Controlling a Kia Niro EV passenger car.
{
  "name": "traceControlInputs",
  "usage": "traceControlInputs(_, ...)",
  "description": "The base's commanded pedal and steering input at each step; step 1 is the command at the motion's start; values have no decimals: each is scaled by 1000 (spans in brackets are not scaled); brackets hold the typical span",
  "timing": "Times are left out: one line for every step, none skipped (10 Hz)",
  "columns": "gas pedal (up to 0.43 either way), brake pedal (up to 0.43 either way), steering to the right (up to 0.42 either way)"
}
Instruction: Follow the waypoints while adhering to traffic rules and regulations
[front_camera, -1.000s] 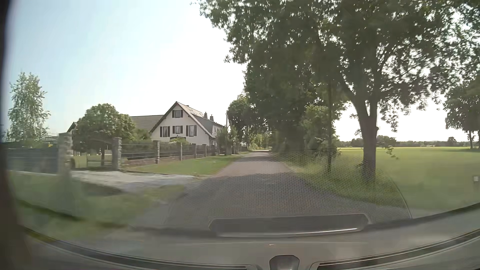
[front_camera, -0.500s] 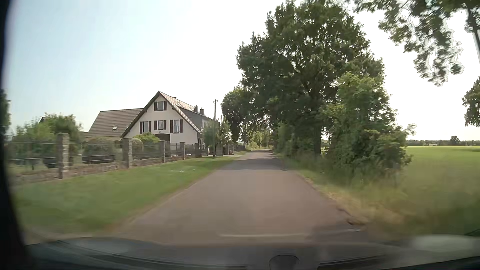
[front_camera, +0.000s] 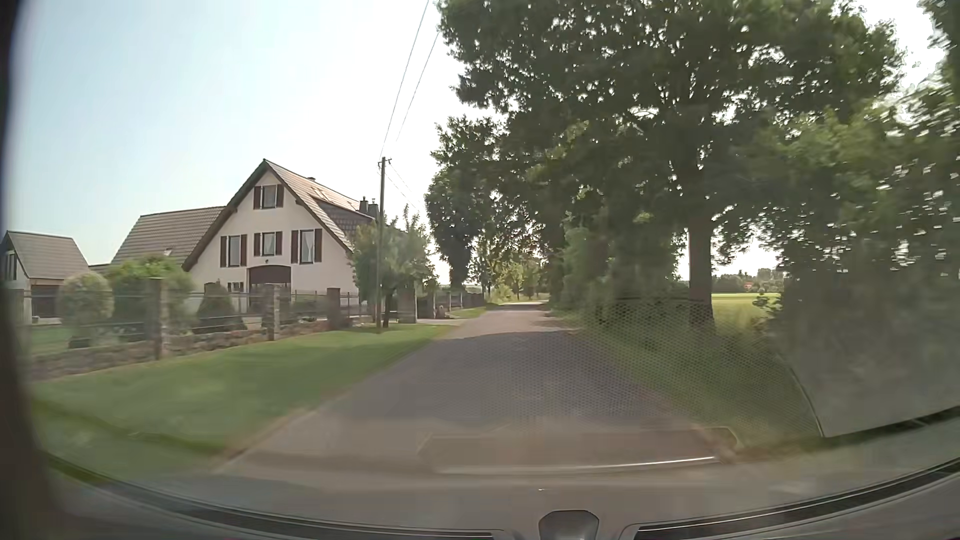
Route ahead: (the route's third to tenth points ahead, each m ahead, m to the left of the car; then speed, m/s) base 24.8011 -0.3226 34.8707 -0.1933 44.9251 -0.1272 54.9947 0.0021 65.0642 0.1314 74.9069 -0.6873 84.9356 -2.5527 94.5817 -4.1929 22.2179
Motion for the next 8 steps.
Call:
traceControlInputs(169, 6, 3)
traceControlInputs(169, 6, 3)
traceControlInputs(169, 6, 3)
traceControlInputs(157, 6, 3)
traceControlInputs(157, 6, 3)
traceControlInputs(157, 6, 3)
traceControlInputs(157, 6, 3)
traceControlInputs(157, 6, 3)
